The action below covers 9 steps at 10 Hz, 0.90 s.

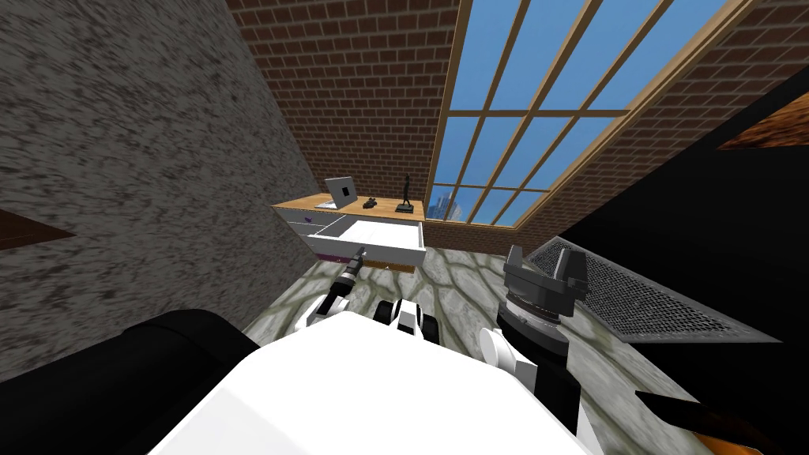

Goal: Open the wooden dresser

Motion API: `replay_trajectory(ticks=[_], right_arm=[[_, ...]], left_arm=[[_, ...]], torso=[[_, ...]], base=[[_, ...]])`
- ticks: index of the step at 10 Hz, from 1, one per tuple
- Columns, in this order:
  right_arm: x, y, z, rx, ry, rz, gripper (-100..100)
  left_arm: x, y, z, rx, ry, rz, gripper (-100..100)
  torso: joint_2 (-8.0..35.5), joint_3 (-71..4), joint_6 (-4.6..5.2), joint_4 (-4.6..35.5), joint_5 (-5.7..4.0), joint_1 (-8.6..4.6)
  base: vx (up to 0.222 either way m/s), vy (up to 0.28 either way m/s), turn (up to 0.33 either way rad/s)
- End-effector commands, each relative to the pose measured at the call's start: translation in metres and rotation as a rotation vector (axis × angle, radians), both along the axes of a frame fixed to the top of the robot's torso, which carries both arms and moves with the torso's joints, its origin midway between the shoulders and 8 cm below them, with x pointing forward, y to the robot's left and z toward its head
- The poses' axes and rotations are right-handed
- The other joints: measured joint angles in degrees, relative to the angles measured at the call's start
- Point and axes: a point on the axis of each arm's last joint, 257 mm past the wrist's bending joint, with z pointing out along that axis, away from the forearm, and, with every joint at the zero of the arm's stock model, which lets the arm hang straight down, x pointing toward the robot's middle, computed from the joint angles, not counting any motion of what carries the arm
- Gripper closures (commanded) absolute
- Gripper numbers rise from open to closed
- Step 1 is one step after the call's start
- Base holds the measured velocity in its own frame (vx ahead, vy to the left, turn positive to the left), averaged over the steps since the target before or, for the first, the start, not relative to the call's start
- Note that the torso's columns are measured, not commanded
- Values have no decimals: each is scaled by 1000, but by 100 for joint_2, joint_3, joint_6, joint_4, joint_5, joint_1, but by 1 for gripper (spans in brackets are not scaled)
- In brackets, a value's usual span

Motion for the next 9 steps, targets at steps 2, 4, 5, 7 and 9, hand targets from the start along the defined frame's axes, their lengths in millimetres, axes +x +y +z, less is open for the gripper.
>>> replay_trajectory(ticks=[2, 4, 5, 7, 9], right_arm=[[0, 0, 0, 0, 0, 0, 0], [0, 0, 0, 0, 0, 0, 0], [0, 0, 0, 0, 0, 0, 0], [0, 0, 0, 0, 0, 0, 0], [0, 0, 0, 0, 0, 0, 0]], left_arm=[[3, 0, 21, 6, -33, -5, -100], [-3, 1, -1, -5, 19, 4, 0], [-4, 2, -6, -7, 30, 7, 0], [-5, 3, -12, -10, 45, 10, 0], [-6, 3, -14, -10, 52, 12, 0]], torso=[[6, 2, 6, 7, -7, -12], [-6, -1, 7, -9, 6, -6], [-25, -10, 11, -24, 21, 6], [-53, -24, 15, -44, 37, 23], [-64, -28, 15, -54, 47, 32]], base=[[0, -3, 2], [3, 1, -3], [0, 0, 0], [0, 0, 0], [0, 0, 0]])
